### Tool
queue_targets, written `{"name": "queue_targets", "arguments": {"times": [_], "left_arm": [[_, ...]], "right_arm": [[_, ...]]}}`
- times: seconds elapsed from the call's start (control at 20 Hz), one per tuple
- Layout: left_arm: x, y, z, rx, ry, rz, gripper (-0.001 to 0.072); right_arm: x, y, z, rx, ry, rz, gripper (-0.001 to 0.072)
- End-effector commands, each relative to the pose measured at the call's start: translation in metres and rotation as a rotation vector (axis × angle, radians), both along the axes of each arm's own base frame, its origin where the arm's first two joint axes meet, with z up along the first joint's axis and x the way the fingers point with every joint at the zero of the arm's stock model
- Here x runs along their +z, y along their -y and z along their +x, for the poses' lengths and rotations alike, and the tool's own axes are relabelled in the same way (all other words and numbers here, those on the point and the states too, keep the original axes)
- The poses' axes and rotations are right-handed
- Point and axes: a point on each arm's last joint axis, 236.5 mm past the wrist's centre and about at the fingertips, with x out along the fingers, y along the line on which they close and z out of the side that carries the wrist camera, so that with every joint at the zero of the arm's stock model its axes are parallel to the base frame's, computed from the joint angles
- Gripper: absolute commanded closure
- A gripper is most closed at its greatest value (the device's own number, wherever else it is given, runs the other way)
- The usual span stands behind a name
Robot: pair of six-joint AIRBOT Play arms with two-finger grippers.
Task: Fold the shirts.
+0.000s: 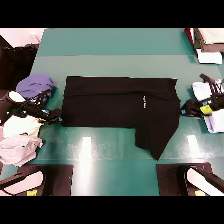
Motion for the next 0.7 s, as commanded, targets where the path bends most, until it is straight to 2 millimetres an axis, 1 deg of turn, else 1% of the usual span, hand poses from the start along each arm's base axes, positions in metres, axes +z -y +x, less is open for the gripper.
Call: {"name": "queue_targets", "arguments": {"times": [0.0, 0.1, 0.2, 0.3, 0.4, 0.5, 0.65], "left_arm": [[0.000, -0.002, -0.008, -0.031, -0.020, 0.011, 0.0686], [-0.001, -0.003, -0.009, -0.032, -0.020, 0.016, 0.0686], [0.000, -0.003, -0.008, -0.031, -0.019, 0.016, 0.0686], [0.000, -0.003, -0.009, -0.032, -0.021, 0.016, 0.0686], [0.000, -0.003, -0.009, -0.033, -0.021, 0.015, 0.0686], [0.000, -0.003, -0.009, -0.032, -0.020, 0.016, 0.0686], [0.000, -0.002, -0.010, -0.036, -0.026, 0.014, 0.0685]], "right_arm": [[-0.032, 0.032, -0.041, -0.084, -0.101, -0.084, 0.0405], [-0.053, 0.032, -0.059, -0.153, -0.121, -0.067, 0.0402], [-0.072, 0.016, -0.068, -0.192, -0.133, 0.001, 0.0401], [-0.085, 0.002, -0.063, -0.220, -0.105, 0.049, 0.0401], [-0.097, -0.001, -0.061, -0.217, -0.089, 0.031, 0.0401], [-0.101, -0.009, -0.056, -0.210, -0.079, 0.042, 0.0401], [-0.112, -0.019, -0.057, -0.166, -0.110, 0.040, 0.0406]]}}
